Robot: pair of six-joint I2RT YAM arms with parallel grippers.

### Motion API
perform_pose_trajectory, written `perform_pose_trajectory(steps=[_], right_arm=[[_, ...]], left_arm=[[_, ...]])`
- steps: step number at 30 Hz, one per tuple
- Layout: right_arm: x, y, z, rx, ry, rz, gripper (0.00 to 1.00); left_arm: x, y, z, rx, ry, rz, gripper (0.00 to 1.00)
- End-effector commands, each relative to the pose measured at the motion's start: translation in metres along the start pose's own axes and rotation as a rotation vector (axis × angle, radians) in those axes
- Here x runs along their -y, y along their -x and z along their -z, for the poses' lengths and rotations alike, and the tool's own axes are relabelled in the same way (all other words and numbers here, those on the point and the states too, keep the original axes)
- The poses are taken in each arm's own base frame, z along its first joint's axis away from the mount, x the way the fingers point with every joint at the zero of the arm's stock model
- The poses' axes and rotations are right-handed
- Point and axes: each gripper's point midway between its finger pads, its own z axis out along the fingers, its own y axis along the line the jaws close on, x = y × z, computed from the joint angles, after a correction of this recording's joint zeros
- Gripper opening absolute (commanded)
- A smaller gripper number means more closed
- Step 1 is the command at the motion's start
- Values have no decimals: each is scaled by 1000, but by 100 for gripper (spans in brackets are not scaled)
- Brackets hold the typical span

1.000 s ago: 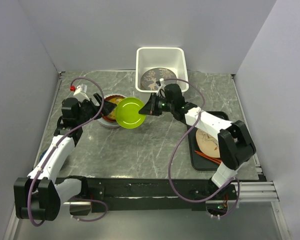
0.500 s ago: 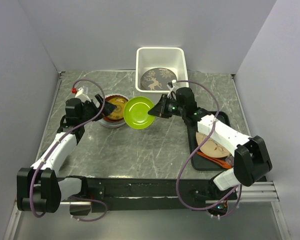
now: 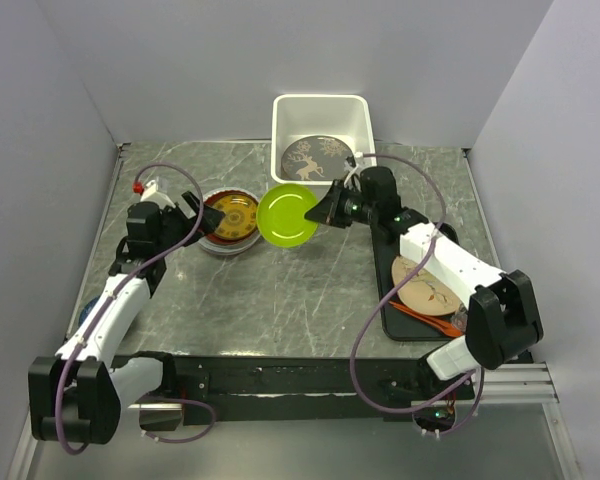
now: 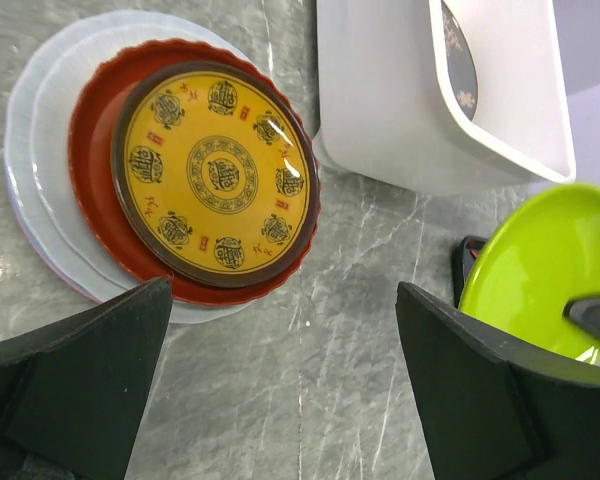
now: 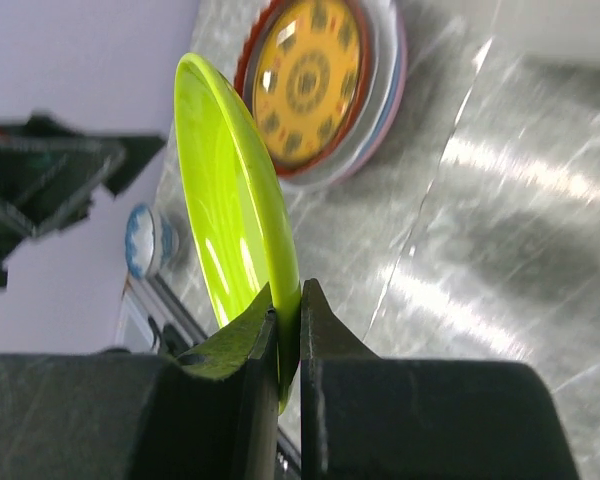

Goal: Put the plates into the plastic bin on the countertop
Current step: Place the plate in the plastic bin.

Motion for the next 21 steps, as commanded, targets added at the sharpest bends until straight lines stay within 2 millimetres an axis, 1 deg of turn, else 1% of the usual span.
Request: perform_pose_trajectory(steps=[1, 3, 4, 6, 7, 8, 9, 10, 11, 12, 13, 16, 18, 20, 21], right_arm=[[-17, 60, 3, 120, 39, 48, 0], [-15, 70, 2, 127, 36, 47, 0], [-13, 82, 1, 144, 34, 46, 0], [-11, 94, 1, 158, 32, 44, 0], [-7, 105, 1, 175, 27, 40, 0], [-5, 111, 1, 183, 24, 36, 0], [-9, 122, 3, 202, 34, 43, 0], [-2, 125, -2, 198, 24, 31, 0], [3, 134, -2, 211, 19, 23, 0], [0, 144, 0, 227, 32, 15, 0], [8, 146, -6, 221, 25, -2, 0], [18, 164, -14, 240, 29, -27, 0], [24, 176, -21, 247, 29, -42, 0], [26, 184, -26, 251, 31, -50, 0], [26, 193, -29, 259, 37, -53, 0]], left_arm=[[0, 13, 10, 60, 29, -36, 99], [-1, 12, 11, 64, 34, -32, 99], [-1, 11, 11, 62, 34, -30, 99], [-3, 9, 11, 57, 37, -24, 99], [-4, 10, 11, 61, 40, -24, 99], [-4, 9, 11, 60, 41, -23, 99], [-5, 9, 10, 60, 46, -20, 99], [-6, 9, 10, 61, 49, -19, 99], [-6, 8, 10, 60, 48, -18, 99], [-6, 7, 10, 56, 48, -18, 99], [-6, 7, 10, 57, 49, -19, 99], [-8, 11, 8, 65, 61, -29, 99], [-12, 6, 8, 41, 77, -30, 99], [-12, 5, 6, 36, 77, -30, 99], [-12, 6, 6, 39, 75, -29, 99]])
